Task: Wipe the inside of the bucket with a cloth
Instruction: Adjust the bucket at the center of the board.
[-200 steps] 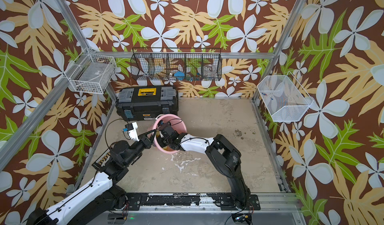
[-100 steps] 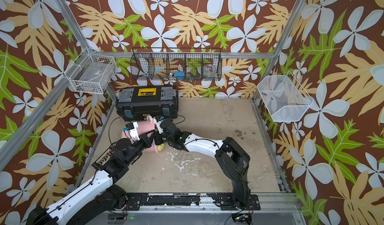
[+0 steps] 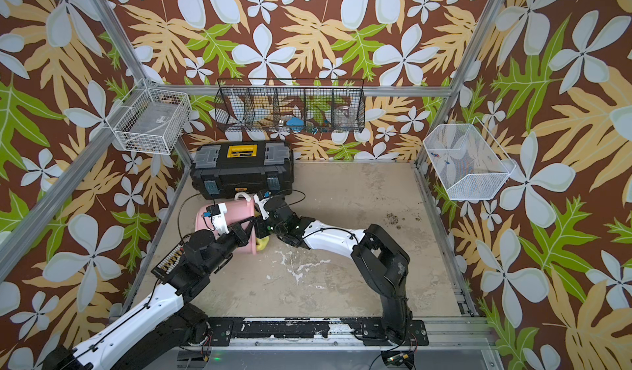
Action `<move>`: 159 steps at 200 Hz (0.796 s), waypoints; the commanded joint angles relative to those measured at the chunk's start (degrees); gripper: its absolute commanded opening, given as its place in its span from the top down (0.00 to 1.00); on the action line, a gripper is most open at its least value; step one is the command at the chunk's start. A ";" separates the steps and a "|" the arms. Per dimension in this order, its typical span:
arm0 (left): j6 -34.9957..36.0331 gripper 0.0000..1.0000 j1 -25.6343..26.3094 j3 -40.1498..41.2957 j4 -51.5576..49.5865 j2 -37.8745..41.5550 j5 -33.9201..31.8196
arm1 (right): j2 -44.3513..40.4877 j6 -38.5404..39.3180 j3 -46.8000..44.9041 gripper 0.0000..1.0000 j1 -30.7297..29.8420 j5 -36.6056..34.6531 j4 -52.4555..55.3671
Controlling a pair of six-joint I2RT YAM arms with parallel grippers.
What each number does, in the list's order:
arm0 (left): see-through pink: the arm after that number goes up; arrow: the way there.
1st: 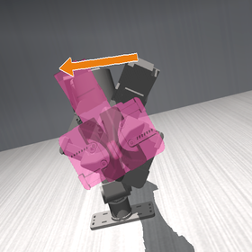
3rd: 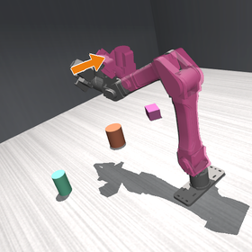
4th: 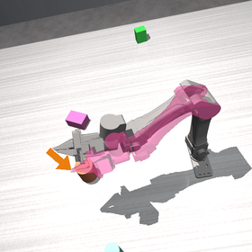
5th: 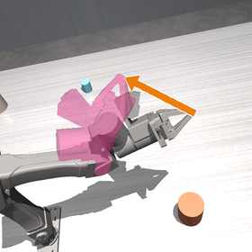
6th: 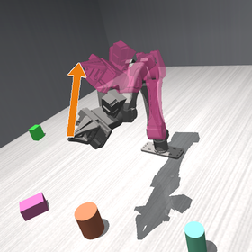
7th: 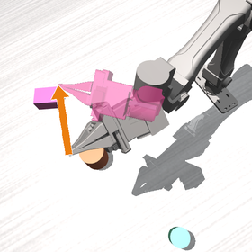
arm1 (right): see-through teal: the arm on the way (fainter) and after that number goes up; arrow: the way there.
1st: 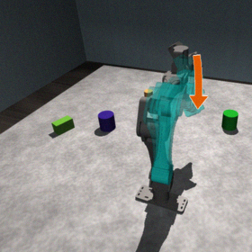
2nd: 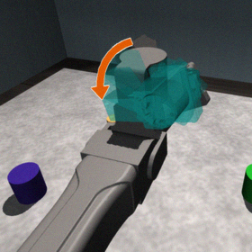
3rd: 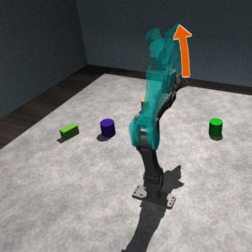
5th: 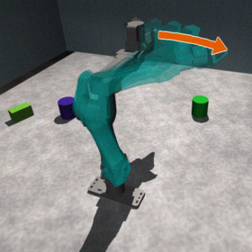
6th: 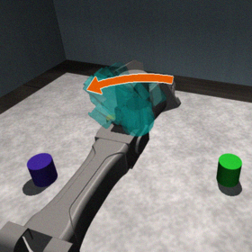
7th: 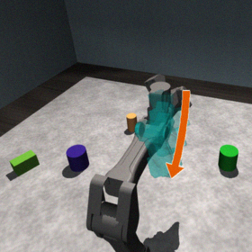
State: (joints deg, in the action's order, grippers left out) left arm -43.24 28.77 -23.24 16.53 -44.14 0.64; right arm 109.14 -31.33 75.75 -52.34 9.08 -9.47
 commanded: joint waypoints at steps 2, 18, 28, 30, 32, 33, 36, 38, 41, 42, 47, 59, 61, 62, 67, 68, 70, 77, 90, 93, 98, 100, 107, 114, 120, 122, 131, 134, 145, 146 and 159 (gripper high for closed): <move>-0.61 1.00 0.10 -0.30 -0.21 0.54 3.47 | -2.31 -0.13 -0.64 1.00 1.17 -3.83 -0.18; -1.78 1.00 0.08 -0.40 1.12 0.28 4.96 | -3.87 0.71 -0.93 1.00 2.04 -3.64 0.64; -2.23 1.00 0.09 -0.49 1.59 -0.05 5.72 | -5.01 1.03 -1.42 1.00 2.30 -3.66 0.68; -2.31 1.00 0.06 -0.49 1.64 -0.13 5.91 | -5.30 1.01 -1.46 1.00 2.32 -3.75 0.79; -2.36 1.00 0.06 -0.55 1.74 -0.24 6.09 | -5.55 1.05 -1.58 1.00 2.33 -3.82 0.80; -2.36 1.00 0.10 -0.56 1.74 -0.24 6.15 | -5.71 1.08 -1.66 1.00 2.33 -3.86 0.79; -2.37 1.00 0.10 -0.57 1.81 -0.43 6.42 | -6.09 1.12 -1.92 1.00 2.33 -3.89 0.58; -2.44 1.00 0.07 -0.57 1.87 -0.53 6.66 | -6.30 1.10 -2.14 1.00 2.33 -3.78 0.42; -2.43 1.00 0.06 -0.57 1.96 -0.65 6.98 | -6.56 1.10 -2.36 1.00 2.33 -3.63 0.15; -2.45 1.00 0.05 -0.57 1.99 -0.71 7.04 | -6.66 1.10 -2.45 1.00 2.33 -3.59 0.06; -2.69 1.00 0.05 -0.53 2.09 -0.92 7.37 | -7.06 1.09 -2.68 1.00 2.33 -3.04 -0.31; -3.62 1.00 0.06 -0.09 2.90 -1.20 8.00 | -7.54 1.10 -3.39 1.00 2.37 -1.05 -2.14; -3.78 1.00 0.06 -0.01 3.00 -1.21 8.04 | -7.54 1.08 -3.54 1.00 2.34 -0.83 -2.44; -3.87 1.00 0.05 0.01 3.08 -1.25 8.14 | -7.54 1.04 -3.52 1.00 2.33 -0.70 -2.50; -4.17 1.00 0.05 0.12 3.25 -1.30 8.56 | -7.54 0.88 -3.57 1.00 2.39 -0.06 -2.79; -4.19 1.00 0.05 0.13 3.25 -1.30 8.66 | -7.54 0.86 -3.58 1.00 2.41 0.09 -2.85; -4.32 1.00 0.12 0.19 3.40 -1.34 8.87 | -7.54 0.80 -3.52 1.00 2.41 0.20 -2.97; -4.68 1.00 0.06 0.30 3.91 -1.29 9.67 | -7.61 0.69 -3.59 1.00 2.41 0.30 -3.01; -5.19 1.00 0.10 0.07 4.48 -1.12 11.42 | -8.28 0.60 -4.45 1.00 2.57 0.87 -4.40; -5.31 1.00 0.14 0.04 4.63 -0.98 11.88 | -8.51 0.64 -4.68 1.00 2.65 0.93 -4.84; -5.54 1.00 0.13 -0.25 4.68 -0.87 12.51 | -8.95 0.55 -5.09 1.00 2.83 1.02 -5.47; -5.65 1.00 0.07 -0.34 4.68 -0.86 12.75 | -9.06 0.63 -5.22 1.00 2.85 1.02 -5.58; -6.00 1.00 0.06 -0.86 4.58 -0.79 13.57 | -9.68 0.64 -5.64 1.00 3.15 1.01 -6.09; -6.19 1.00 0.06 -1.32 4.48 -0.64 14.43 | -10.33 0.85 -5.94 1.00 3.41 0.95 -6.25; -6.32 1.00 0.05 -1.66 4.47 -0.55 15.04 | -10.89 1.12 -6.17 1.00 3.52 0.80 -6.13; -6.39 1.00 0.08 -1.70 4.47 -0.52 15.14 | -11.13 1.24 -6.21 1.00 3.59 0.64 -6.05; -6.96 1.00 0.04 -1.70 4.93 -0.26 15.83 | -12.24 1.90 -6.66 1.00 3.73 0.22 -5.48; -7.50 1.00 0.06 -1.53 5.55 -0.16 16.06 | -12.80 2.09 -7.01 1.00 3.73 0.05 -5.53; -8.68 1.00 0.09 -0.55 7.34 0.19 16.68 | -14.88 2.21 -8.95 1.00 3.73 -0.46 -6.76; -8.78 1.00 0.12 -0.43 7.49 0.19 16.76 | -15.08 2.23 -9.17 1.00 3.73 -0.46 -6.86; -9.36 1.00 0.04 0.36 8.22 -0.34 17.34 | -16.39 2.47 -10.33 1.00 3.73 -0.92 -6.95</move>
State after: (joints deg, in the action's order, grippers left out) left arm -50.72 28.80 -23.88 21.69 -44.18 14.90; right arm 94.96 -30.35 66.98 -48.62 9.82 -12.36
